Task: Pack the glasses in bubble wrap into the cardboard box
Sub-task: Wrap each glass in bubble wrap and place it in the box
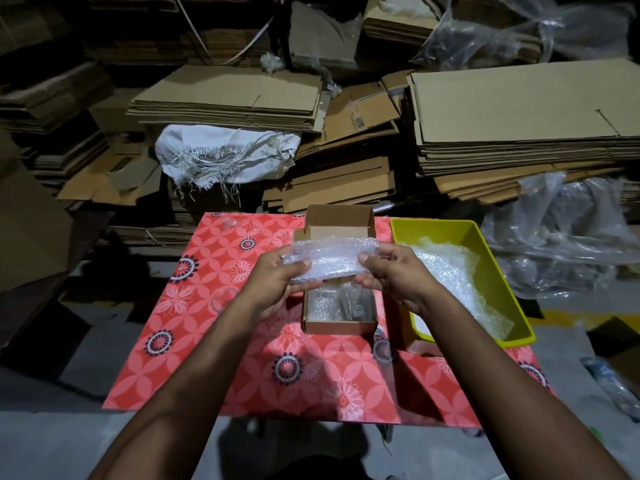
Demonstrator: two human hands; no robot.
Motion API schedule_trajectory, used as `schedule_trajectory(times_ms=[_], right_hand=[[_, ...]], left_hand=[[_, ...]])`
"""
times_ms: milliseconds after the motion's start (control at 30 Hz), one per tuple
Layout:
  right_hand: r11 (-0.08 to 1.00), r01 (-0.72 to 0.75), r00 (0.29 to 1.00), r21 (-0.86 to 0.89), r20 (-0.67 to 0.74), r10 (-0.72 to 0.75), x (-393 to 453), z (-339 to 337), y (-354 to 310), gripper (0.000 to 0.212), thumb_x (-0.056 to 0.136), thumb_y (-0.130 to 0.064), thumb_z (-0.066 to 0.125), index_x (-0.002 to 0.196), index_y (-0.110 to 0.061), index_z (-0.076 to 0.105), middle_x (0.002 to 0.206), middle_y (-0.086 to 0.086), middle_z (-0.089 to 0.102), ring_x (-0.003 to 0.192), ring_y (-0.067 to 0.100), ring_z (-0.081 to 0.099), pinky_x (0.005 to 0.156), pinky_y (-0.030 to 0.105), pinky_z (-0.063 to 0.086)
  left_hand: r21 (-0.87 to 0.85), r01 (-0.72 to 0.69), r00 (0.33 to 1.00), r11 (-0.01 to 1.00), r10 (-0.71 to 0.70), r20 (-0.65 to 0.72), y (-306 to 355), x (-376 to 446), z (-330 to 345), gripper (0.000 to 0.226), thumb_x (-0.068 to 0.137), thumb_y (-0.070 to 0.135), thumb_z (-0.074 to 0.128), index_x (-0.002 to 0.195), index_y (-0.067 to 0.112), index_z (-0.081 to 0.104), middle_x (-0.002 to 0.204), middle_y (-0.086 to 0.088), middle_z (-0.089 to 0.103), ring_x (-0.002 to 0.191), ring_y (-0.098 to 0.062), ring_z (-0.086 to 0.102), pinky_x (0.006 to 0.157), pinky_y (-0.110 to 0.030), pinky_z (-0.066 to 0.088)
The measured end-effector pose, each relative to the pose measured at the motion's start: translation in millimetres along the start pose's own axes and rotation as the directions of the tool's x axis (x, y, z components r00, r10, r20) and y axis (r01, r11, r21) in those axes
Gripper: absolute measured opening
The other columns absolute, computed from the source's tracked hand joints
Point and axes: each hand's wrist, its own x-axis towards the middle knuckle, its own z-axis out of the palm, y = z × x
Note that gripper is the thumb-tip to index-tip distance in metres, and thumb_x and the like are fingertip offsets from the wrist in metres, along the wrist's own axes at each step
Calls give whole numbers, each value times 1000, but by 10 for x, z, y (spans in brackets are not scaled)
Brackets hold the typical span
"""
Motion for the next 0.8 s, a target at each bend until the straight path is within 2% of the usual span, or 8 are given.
schedule_trajectory(times_ms=[67,167,267,367,500,600,733,800], right_hand=[[998,-2,1000,59,27,0,5,-19,-8,12,92,14,57,92,3,63,85,12,64,66,18,72,59,19,59],[988,-24,999,153,32,20,-9,-9,-18,26,90,21,47,89,5,68,80,14,71,67,16,72,61,19,59],[970,-29,999,243,-8,32,-9,31,-22,19,91,17,41,87,7,56,79,18,59,63,20,71,58,21,59],[908,-45,994,418,-75,83,6,37,-5,19,96,1,40,80,-5,49,75,6,47,57,24,66,60,28,61],[993,40,998,107,-46,-35,-9,-15,57,17,97,-19,63,91,-3,66,76,-4,65,73,11,64,65,26,60],[989,136,988,-61,-60,-140,6,-29,99,8,88,-3,72,91,-3,65,92,5,63,80,14,63,60,24,57],[995,92,996,-34,-15,-93,51,-130,127,55,75,-2,83,122,-18,60,119,19,55,82,26,66,64,33,59],[993,96,995,-74,22,-95,42,-132,119,50,81,2,78,125,-16,66,130,23,55,88,26,67,70,32,60]], left_hand=[[5,-22,999,1000,22,23,36,8,-17,28,94,-14,52,111,0,68,134,-27,57,107,-31,70,80,-38,62],[-40,-52,998,998,53,35,112,-25,16,48,92,-25,31,86,-1,73,126,-28,57,98,-35,72,71,-32,62],[-68,-80,997,994,81,8,70,-10,25,43,92,-19,27,82,-7,67,117,-32,57,97,-43,67,67,-33,62],[-160,-73,997,984,67,-44,-21,2,34,33,97,4,32,83,-6,59,119,-29,58,121,-50,55,72,-40,62],[107,-137,991,985,135,28,-63,1,-1,35,85,42,72,77,8,75,124,-12,67,123,-29,59,99,-62,50],[266,-240,971,934,236,50,-84,-24,-22,25,68,31,91,83,18,76,99,1,75,102,-27,68,98,-64,49],[199,-246,969,949,248,12,-93,-29,-28,39,77,7,83,110,23,71,124,-3,68,104,-29,67,93,-56,56],[167,-206,978,964,207,6,-86,-40,-24,43,77,10,83,115,25,71,131,-9,65,106,-33,68,94,-55,55]])
